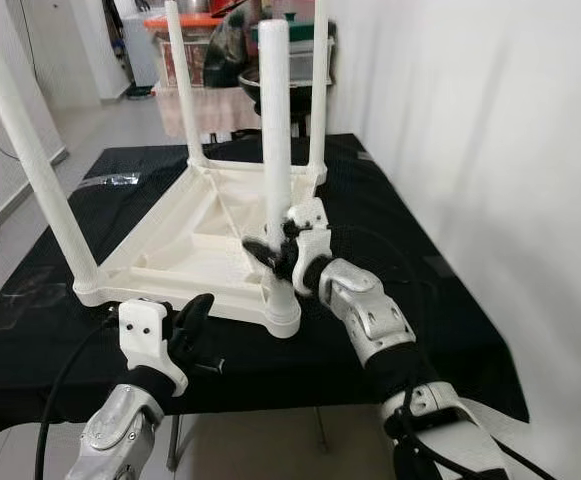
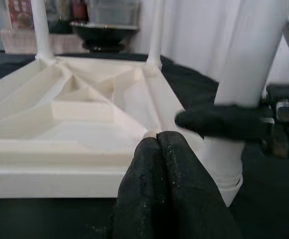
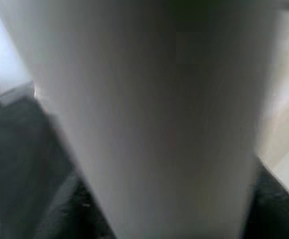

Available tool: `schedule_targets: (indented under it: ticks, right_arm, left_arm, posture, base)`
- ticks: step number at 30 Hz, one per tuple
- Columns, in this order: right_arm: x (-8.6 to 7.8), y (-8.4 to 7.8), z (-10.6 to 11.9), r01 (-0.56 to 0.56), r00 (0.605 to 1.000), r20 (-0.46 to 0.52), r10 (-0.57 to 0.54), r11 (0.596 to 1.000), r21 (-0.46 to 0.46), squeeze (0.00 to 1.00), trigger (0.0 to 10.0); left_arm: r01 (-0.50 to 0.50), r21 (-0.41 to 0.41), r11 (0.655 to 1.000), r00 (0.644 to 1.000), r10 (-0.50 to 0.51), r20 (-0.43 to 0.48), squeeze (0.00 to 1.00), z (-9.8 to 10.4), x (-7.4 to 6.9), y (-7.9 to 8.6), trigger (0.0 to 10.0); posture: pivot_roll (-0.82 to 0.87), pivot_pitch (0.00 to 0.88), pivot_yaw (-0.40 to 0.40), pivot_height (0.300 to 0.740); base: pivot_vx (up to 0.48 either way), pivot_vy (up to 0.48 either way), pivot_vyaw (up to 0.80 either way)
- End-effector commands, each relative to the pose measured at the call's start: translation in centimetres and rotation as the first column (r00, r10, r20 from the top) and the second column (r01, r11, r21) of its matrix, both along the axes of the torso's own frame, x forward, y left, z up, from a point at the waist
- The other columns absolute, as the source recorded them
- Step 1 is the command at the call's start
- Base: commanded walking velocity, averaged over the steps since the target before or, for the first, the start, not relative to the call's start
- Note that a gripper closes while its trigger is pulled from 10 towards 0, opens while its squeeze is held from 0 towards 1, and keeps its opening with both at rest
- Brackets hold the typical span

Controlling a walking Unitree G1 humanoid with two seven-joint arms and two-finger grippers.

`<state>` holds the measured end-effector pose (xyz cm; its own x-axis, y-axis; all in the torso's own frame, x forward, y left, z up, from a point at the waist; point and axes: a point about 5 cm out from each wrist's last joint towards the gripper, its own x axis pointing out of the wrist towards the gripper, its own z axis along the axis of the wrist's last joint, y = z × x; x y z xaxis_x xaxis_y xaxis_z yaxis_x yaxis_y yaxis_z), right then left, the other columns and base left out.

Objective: Building children table

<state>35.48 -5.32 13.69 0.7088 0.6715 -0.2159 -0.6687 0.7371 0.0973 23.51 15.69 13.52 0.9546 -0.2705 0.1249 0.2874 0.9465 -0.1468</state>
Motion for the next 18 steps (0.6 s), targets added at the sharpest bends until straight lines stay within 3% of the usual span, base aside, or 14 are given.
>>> schedule_targets:
  ticks: [1, 3, 4, 5, 7, 8, 11, 13, 14, 18]
  right_arm:
    - [0.0, 1.0, 2.6, -0.175, 0.983, 0.068, 0.172, 0.983, 0.048, 1.0, 10.0]
    - [0.0, 0.9, 4.3, -0.324, 0.94, 0.134, 0.315, 0.945, 0.047, 1.0, 10.0]
    - [0.1, 0.6, 5.2, -0.416, 0.898, 0.166, 0.406, 0.909, 0.026, 0.87, 10.0]
    - [0.1, 0.4, 6.0, -0.493, 0.854, 0.19, 0.484, 0.87, -0.001, 0.0, 10.0]
    - [0.2, 0.0, 6.8, -0.577, 0.797, 0.199, 0.57, 0.816, -0.025, 0.0, 10.0]
    - [0.2, 0.0, 6.8, -0.577, 0.797, 0.199, 0.57, 0.816, -0.025, 0.0, 10.0]
    - [0.8, -0.1, 7.7, -0.67, 0.727, 0.174, 0.664, 0.742, -0.03, 0.0, 10.0]
    - [1.1, 0.0, 8.0, -0.686, 0.715, 0.16, 0.68, 0.727, -0.021, 0.0, 10.0]
    - [1.2, 0.1, 7.9, -0.687, 0.718, 0.15, 0.68, 0.727, -0.01, 0.0, 0.0]
    - [1.3, 0.3, 7.5, -0.679, 0.728, 0.123, 0.674, 0.734, -0.002, 0.0, 0.0]
  left_arm:
    - [0.001, -0.002, 1.0, 1.0, -0.001, -0.023, 0.0, -0.4, 0.0, 0.1, 10.0]
    - [0.005, -0.003, 1.0, 1.0, -0.005, -0.025, 0.0, -0.4, 0.0, 0.1, 10.0]
    - [0.006, -0.004, 1.0, 1.0, -0.006, -0.025, 0.0, -0.5, 0.0, 0.1, 10.0]
    - [0.006, -0.004, 1.0, 1.0, -0.006, -0.025, 0.0, -0.5, 0.0, 0.0, 10.0]
    - [0.006, -0.005, 1.0, 1.0, -0.007, -0.026, 0.0, -0.5, 0.0, 0.0, 10.0]
    - [0.006, -0.005, 1.0, 1.0, -0.007, -0.026, 0.0, -0.5, 0.0, 0.0, 10.0]
    - [0.007, -0.006, 1.0, 1.0, -0.007, -0.026, 0.0, -0.6, 0.0, -0.1, 10.0]
    - [0.007, -0.007, 1.0, 1.0, -0.008, -0.027, 0.0, -0.6, -0.1, -0.1, 10.0]
    - [0.007, -0.007, 1.0, 1.0, -0.007, -0.027, 0.0, -0.6, -0.1, -0.1, 10.0]
    - [0.006, -0.008, 1.0, 1.0, -0.006, -0.027, 0.0, -0.6, -0.2, -0.2, 10.0]
  posture:
    - [-0.05, 0.0, 0.031, 0.74]
    - [-0.05, 0.0, 0.032, 0.74]
    - [-0.05, 0.0, 0.032, 0.74]
    - [-0.05, 0.0, 0.032, 0.74]
    - [-0.05, 0.0, 0.032, 0.74]
    - [-0.05, 0.0, 0.032, 0.74]
    - [-0.04, 0.0, 0.027, 0.74]
    - [-0.04, 0.0, 0.026, 0.74]
    - [-0.03, 0.0, 0.02, 0.74]
    - [-0.03, 0.0, 0.017, 0.74]
  base:
    - [0.0, 0.0, 0.0]
    - [0.0, 0.0, 0.0]
    - [0.0, 0.0, 0.0]
    - [0.0, 0.0, 0.0]
    - [0.0, 0.0, 0.0]
    - [0.0, 0.0, 0.0]
    - [0.0, 0.0, 0.0]
    - [0.0, 0.0, 0.0]
    - [0.0, 0.0, 0.0]
    - [0.0, 0.0, 0.0]
